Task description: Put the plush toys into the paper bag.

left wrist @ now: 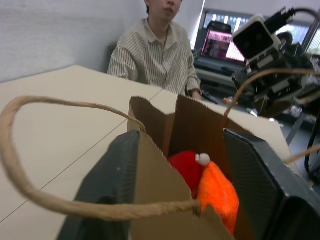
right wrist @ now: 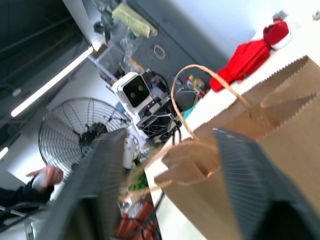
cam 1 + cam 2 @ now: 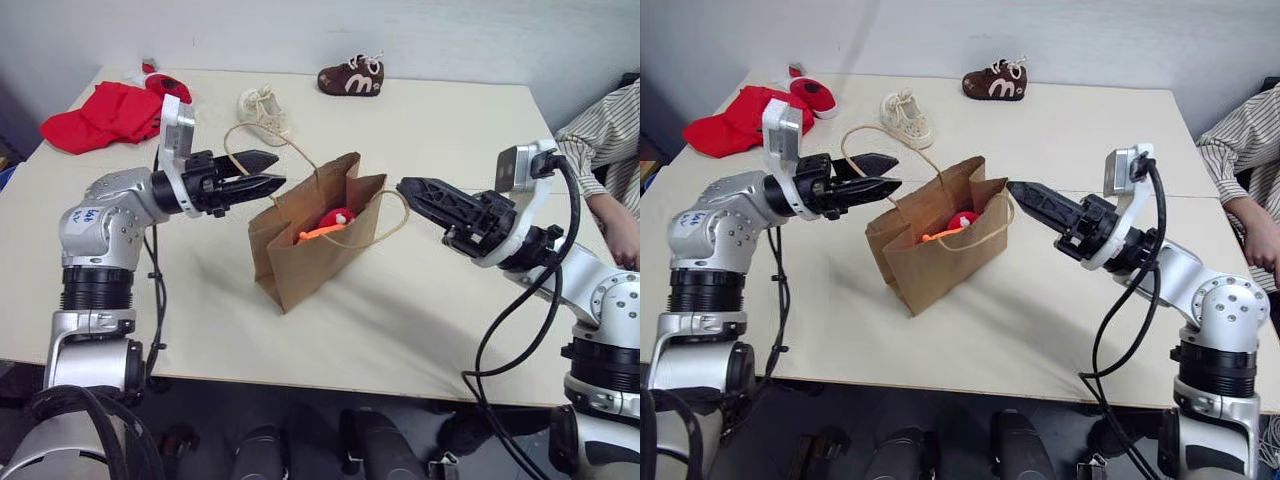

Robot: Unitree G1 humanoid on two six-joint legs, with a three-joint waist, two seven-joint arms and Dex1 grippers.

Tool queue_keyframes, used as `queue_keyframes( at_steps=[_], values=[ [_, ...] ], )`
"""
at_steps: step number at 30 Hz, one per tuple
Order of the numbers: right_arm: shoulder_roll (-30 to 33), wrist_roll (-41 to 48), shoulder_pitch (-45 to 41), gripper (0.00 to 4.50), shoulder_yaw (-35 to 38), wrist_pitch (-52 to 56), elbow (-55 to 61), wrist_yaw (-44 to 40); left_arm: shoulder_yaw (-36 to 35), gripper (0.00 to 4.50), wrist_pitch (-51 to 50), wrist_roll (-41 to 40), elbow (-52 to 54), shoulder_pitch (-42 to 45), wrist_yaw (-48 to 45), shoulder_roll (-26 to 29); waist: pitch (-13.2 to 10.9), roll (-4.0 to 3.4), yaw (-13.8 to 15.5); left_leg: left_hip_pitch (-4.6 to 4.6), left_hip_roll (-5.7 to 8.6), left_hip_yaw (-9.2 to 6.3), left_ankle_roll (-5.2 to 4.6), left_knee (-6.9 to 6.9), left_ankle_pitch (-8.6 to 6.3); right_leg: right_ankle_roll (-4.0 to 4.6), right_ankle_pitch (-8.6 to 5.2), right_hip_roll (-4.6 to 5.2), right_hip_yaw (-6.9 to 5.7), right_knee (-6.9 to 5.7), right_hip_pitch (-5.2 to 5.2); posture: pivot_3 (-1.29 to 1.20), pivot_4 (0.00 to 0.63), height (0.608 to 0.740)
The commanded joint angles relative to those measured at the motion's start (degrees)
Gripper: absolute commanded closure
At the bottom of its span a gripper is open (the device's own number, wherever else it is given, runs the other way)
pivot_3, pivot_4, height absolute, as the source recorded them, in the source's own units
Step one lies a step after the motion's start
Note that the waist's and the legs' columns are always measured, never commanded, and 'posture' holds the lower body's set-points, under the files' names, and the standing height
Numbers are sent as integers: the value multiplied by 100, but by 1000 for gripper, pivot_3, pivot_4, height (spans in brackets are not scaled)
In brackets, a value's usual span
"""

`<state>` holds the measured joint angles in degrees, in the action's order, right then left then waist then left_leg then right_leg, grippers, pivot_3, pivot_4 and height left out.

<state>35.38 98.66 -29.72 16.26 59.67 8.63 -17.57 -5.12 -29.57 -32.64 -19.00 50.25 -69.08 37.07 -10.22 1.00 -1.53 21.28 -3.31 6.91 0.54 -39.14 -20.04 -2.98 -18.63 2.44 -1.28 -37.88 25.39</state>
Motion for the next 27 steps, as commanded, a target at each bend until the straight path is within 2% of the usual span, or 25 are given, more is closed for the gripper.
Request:
queue_keyframes(
  at_steps=[1, 2, 3, 5, 8, 14, 17, 20, 23, 27],
  values=[
    [323, 186, 154, 447, 364, 58, 37, -305, -88, 583, 212, 129, -31, 7, -289, 285, 0, 0, 2, 0, 0, 0, 0, 0, 0, 0, 0, 0, 0, 0, 0, 0, 150, 740],
    [404, 72, 260, 78, 423, 41, 37, -405, -80, 240, 264, 205, -110, -12, -363, 386, 0, 0, 0, 0, 0, 0, 0, 0, 0, 0, 0, 0, -1, 1, 0, 0, 150, 740],
    [458, -6, 347, 0, 455, 19, 53, -476, -74, 47, 301, 259, -150, -37, -413, 450, 0, 0, 0, 0, 0, 1, -1, 0, 0, 0, 0, 0, -1, 1, 0, 0, 150, 740],
    [525, -736, 751, 0, 438, -217, 230, -881, -136, 47, 671, 480, -408, -148, -337, 545, 1, 1, 1, -1, 0, 1, -1, 0, 0, 0, 0, -1, 0, 1, 0, 0, 150, 740],
    [429, -1598, 1410, 0, 288, -591, 411, -1443, -405, 47, 697, 389, -561, -345, -238, 560, 1, 1, 6, -2, 0, 2, -2, 3, -1, 0, 0, -2, 0, 3, 0, 0, 150, 740],
    [211, -2448, 1876, 0, -42, -897, 671, -2036, -499, 47, 83, 60, -90, -521, -427, 616, 1, 1, -2, -2, 1, 7, -3, -2, -2, -2, 1, -2, 4, -7, 4, 0, 150, 740],
    [161, -2834, 1967, 0, -199, -1033, 754, -2236, -831, 47, -804, -430, -148, -288, -209, 628, 1, 2, -1, -3, 1, 6, -3, -2, -2, -2, 1, -2, 4, -8, 3, 0, 150, 740],
    [131, -4247, 2057, 0, -859, -1966, 982, -2544, -433, 47, 108, 449, -144, -676, -170, 921, 2, 2, -14, -4, 3, 6, -3, -3, -2, -2, 1, -2, 4, -7, 3, 0, 150, 740],
    [-95, -5448, 1937, 630, -1629, -2895, 1138, -2673, -564, 0, 419, 547, -36, -1355, -358, 1174, 3, -1, -77, -16, 3, 18, -2, 7, -1, -2, 1, -6, 15, -8, 5, 0, 150, 740],
    [-530, -6434, 1624, 2051, -2279, -3748, 1014, -2830, -837, 0, -38, 80, 741, -2058, -371, 1249, 0, 5, -85, -6, -3, 16, 3, 2, 0, 3, -2, -8, 11, -16, 15, 0, 150, 740]
  ],
)
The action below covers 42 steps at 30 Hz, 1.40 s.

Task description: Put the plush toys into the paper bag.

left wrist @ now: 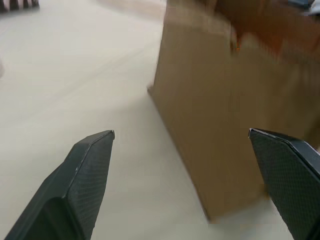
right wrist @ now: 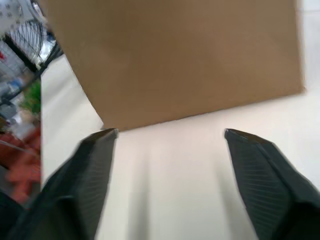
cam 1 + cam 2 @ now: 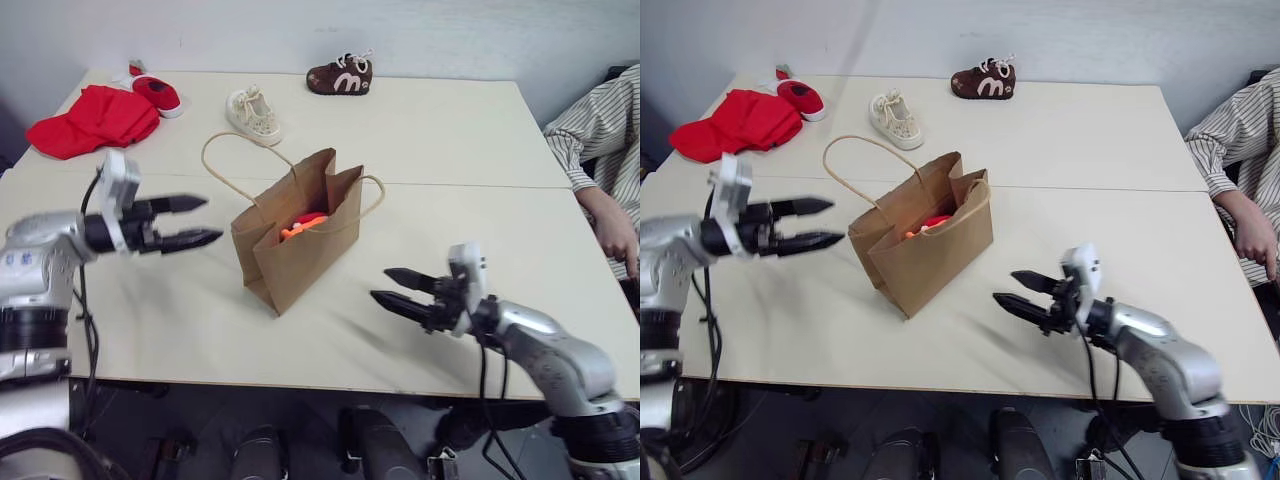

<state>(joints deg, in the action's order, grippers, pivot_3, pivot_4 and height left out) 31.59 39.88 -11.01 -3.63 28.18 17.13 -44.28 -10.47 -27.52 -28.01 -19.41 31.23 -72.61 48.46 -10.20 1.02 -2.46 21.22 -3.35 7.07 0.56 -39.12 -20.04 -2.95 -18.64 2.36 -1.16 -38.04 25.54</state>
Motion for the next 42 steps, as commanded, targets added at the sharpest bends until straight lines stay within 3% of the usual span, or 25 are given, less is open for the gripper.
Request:
queue_keyframes(
  at_steps=[1, 7, 17, 21, 24, 30, 36, 40, 42],
  values=[
    [-253, -683, -347, 2418, -413, -660, 127, -169, -348, 0, -370, -523, 1104, -288, 81, 24, -2, 8, 32, 2, 0, -1, -1, -4, 0, 0, 0, 3, 0, 0, 0, 0, 150, 740],
    [-865, -1358, -971, 4464, -865, -997, -297, -98, -340, 0, -927, -1155, 2755, -848, 957, -754, 2, 17, 114, -3, 15, -11, -11, -13, -3, -6, 3, 24, -4, -2, -15, 0, 150, 740],
    [-1557, -2321, -1573, 4464, -1304, -1413, -1094, 88, -31, 0, -621, -1028, 3466, -1019, 2201, -1837, 3, 18, 66, -9, 14, -8, -4, -13, 1, -5, 3, 16, -2, -16, -12, 0, 150, 740],
    [-1730, -2453, -1639, 4464, -1362, -1386, -1179, 102, 178, 0, -391, -724, 3438, -1039, 2503, -2011, 3, 19, 67, -8, 14, -8, -5, -13, 1, -5, 3, 17, -2, -35, -12, 0, 150, 740],
    [-1747, -2390, -1597, 4500, -1307, -1386, -1133, -19, 281, 612, -94, -353, 3043, -913, 2660, -2012, 3, 19, 69, -10, 14, -8, -5, -16, 1, -5, 3, 17, -2, -34, -13, 0, 150, 740],
    [-1271, -1949, -1221, 4500, -960, -1129, -620, -462, 590, 2517, 152, -74, 2322, -570, 2247, -1874, 4, 20, 95, -6, 16, -10, -6, -18, 1, -5, 3, 17, -6, -33, -13, 0, 150, 740],
    [-320, -1242, -279, 4500, -105, -937, 229, -980, 506, 4459, -9, -546, 1963, -119, 1388, -1750, 4, 20, 99, -4, 19, -10, -8, -18, 2, -5, 3, 18, -8, -32, -14, 0, 150, 740],
    [641, -739, 872, 4500, 1105, -1103, 571, -1622, 657, 4459, -303, -960, 1622, 108, -331, -1062, 3, 20, 101, -6, 20, -10, -8, -16, 2, -5, 3, 12, -9, -18, -16, 0, 150, 740],
    [1048, -768, 1383, 4500, 1655, -1339, 451, -1939, 893, 4459, -15, -731, 1222, 235, -1039, -789, 3, 18, 91, -12, 23, -4, -8, -16, 2, -5, 3, 12, -5, -14, -17, 0, 150, 740]
  ],
)
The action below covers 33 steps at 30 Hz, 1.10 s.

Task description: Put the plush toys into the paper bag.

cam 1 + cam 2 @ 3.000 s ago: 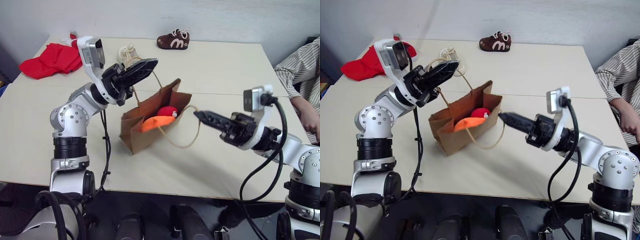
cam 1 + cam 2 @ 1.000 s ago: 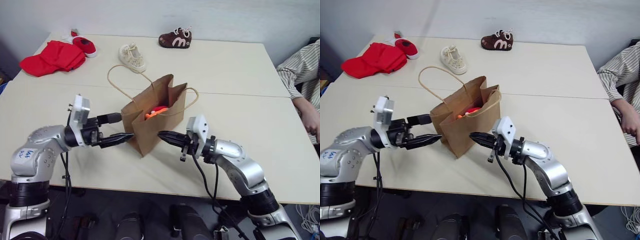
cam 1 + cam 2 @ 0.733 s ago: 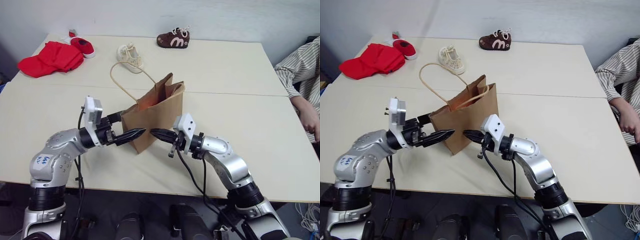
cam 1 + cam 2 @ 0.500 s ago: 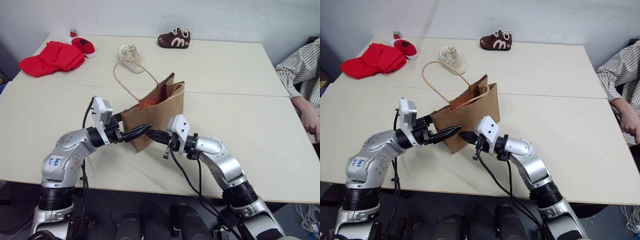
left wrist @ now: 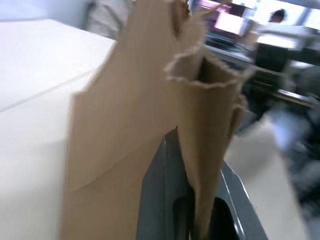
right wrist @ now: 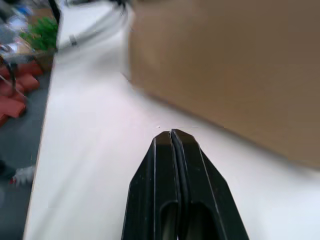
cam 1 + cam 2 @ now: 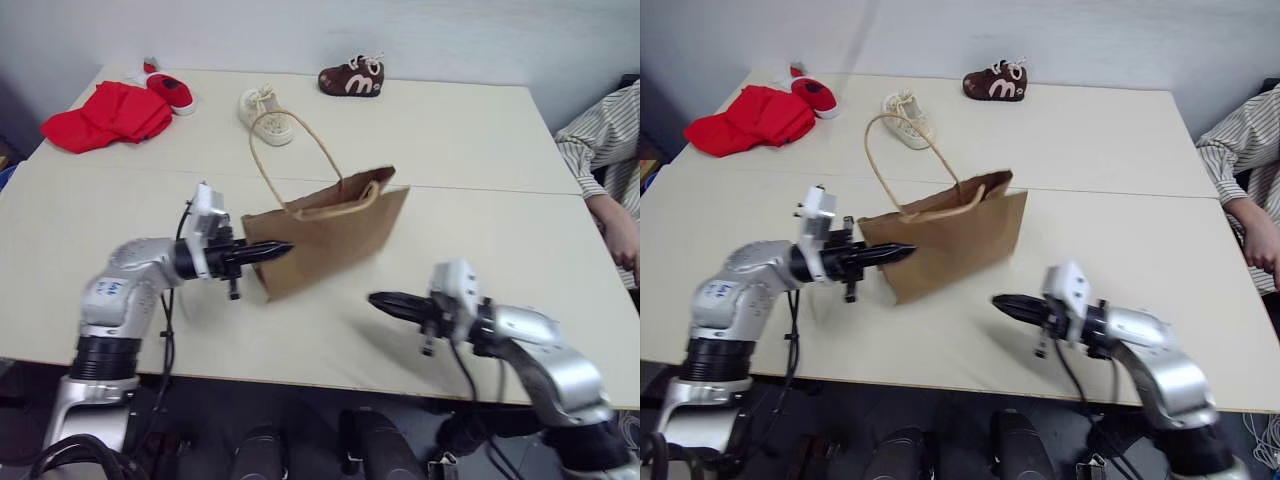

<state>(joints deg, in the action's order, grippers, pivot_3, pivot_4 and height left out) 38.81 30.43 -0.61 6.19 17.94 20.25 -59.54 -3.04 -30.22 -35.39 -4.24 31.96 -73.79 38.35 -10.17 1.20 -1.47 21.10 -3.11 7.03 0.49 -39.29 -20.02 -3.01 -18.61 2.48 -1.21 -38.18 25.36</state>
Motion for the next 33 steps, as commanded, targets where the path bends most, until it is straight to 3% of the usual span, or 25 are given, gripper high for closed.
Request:
queue_keyframes(
  at_steps=[1, 6, 11, 13, 16, 22, 27, 33],
  values=[
    [466, 158, 551, 4500, 897, -423, 41, -530, 257, 4459, 356, 103, -470, 224, -1195, 305, 0, 0, -3, -7, 2, 1, 0, 0, 0, 0, 0, -3, 1, 1, -5, 0, 150, 740],
    [594, 147, 942, 4500, 1400, -634, -259, -615, 702, 4459, 1429, 757, -1388, 523, -1851, 271, -2, 1, 2, -63, 1, -1, 1, 9, 0, 0, 0, -14, 5, 18, -68, 0, 150, 740],
    [308, 224, 950, 4500, 1407, -791, -291, -475, 825, 4459, 1813, 1052, -1719, 712, -1568, 249, -1, 1, 8, -76, 0, -2, -2, 15, -2, 0, 0, -9, 7, 23, -84, 0, 150, 740],
    [164, 325, 902, 4500, 1427, -748, -273, -350, 779, 3832, 1856, 1039, -1621, 664, -1556, 333, -1, 1, 6, -76, -1, -2, -2, 15, -2, 0, 0, -7, 7, 21, -84, 0, 150, 740],
    [231, 534, 873, 3886, 1337, -449, -105, -396, 425, 2904, 1797, 947, -1414, 435, -1293, 624, -2, 0, -18, -77, -3, -1, -2, 15, -2, 0, 0, -5, 7, 19, -83, 0, 150, 740],
    [311, 451, 784, 1784, 1438, -615, -146, -410, -529, 1007, 1983, 901, -1150, -255, -520, 979, -3, -2, -6, -78, -12, 0, 0, 16, -4, 4, -2, -6, 5, 19, -82, 0, 150, 740],
    [519, 477, 545, 120, 1514, -625, -282, -494, -1061, 1007, 2263, 1110, -861, -1220, -99, 1248, -3, -3, -7, -79, -12, 0, -3, 17, -7, 4, -2, -2, 5, 19, -83, 0, 150, 740],
    [647, 279, 218, 52, 1345, -815, -580, -694, -1347, 1007, 2596, 1189, -552, -1932, 265, 1246, -3, -1, 19, -79, -11, -3, -5, 17, -9, 4, -2, 4, 2, 21, -85, 0, 150, 740]
  ],
)
